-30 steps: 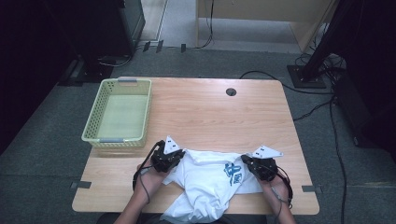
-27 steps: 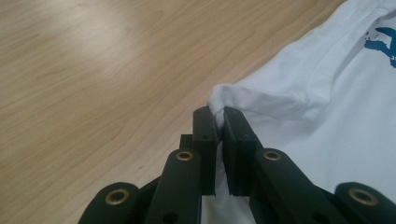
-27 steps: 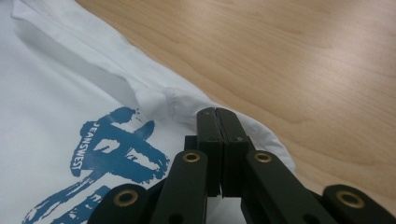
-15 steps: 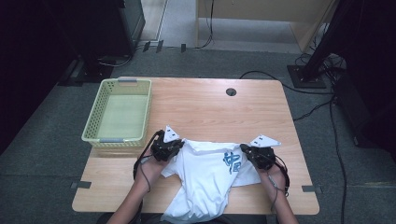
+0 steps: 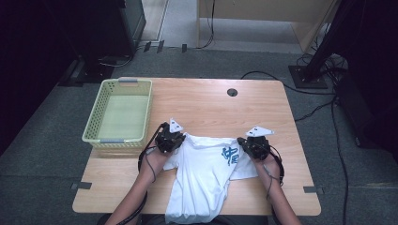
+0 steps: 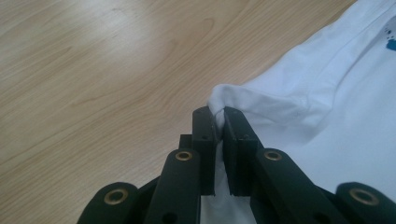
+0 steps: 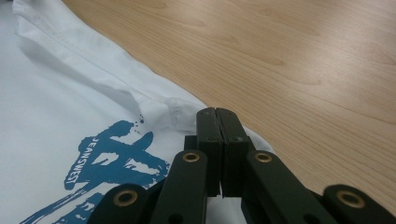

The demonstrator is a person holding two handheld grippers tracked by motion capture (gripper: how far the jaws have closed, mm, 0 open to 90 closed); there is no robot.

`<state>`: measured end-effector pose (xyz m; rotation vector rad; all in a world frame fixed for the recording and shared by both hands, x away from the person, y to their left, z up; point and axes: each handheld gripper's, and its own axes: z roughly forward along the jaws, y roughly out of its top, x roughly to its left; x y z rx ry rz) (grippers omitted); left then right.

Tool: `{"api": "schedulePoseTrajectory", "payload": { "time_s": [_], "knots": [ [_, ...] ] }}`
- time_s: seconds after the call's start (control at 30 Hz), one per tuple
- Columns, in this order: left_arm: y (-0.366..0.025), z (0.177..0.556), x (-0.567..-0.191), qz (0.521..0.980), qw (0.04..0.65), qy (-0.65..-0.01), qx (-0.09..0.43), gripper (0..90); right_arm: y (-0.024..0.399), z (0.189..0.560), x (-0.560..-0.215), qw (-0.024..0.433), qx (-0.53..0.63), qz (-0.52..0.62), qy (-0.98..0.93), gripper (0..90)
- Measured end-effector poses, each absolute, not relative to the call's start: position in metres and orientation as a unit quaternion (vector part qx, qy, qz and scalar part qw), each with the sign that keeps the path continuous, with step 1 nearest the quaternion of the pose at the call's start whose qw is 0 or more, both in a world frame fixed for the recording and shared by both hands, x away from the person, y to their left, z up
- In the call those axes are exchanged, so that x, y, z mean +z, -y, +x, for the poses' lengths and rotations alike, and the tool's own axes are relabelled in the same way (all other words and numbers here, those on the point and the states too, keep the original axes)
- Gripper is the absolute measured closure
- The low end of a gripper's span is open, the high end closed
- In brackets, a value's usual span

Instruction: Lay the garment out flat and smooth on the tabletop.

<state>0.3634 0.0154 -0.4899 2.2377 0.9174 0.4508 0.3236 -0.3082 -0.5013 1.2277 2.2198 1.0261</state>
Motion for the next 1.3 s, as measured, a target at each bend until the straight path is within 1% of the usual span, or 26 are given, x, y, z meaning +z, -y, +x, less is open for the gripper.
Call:
{"api": "schedulePoseTrajectory", "payload": {
  "time_s": [0.23,0.4,0.7,0.83,0.97,1.3],
  "knots": [
    [-0.016,0.378,-0.496,0.855,0.333,-0.362,0.167,85.7,0.309,0.339,-0.505,0.195,0.36,0.446,-0.796,89.9],
    [-0.016,0.386,-0.5,0.85,0.338,-0.373,0.153,85.3,0.313,0.35,-0.509,0.191,0.352,0.456,-0.795,89.8],
    [-0.013,0.393,-0.505,0.854,0.332,-0.372,0.147,84.4,0.326,0.358,-0.516,0.19,0.34,0.476,-0.788,89.8],
    [-0.012,0.398,-0.507,0.85,0.332,-0.382,0.144,83.6,0.327,0.361,-0.516,0.192,0.339,0.476,-0.789,89.5],
    [-0.012,0.403,-0.507,0.846,0.33,-0.393,0.145,77.0,0.328,0.365,-0.517,0.192,0.34,0.479,-0.786,87.5],
    [-0.016,0.41,-0.509,0.835,0.337,-0.405,0.158,62.2,0.327,0.37,-0.517,0.195,0.339,0.487,-0.781,75.1]
  ]
}}
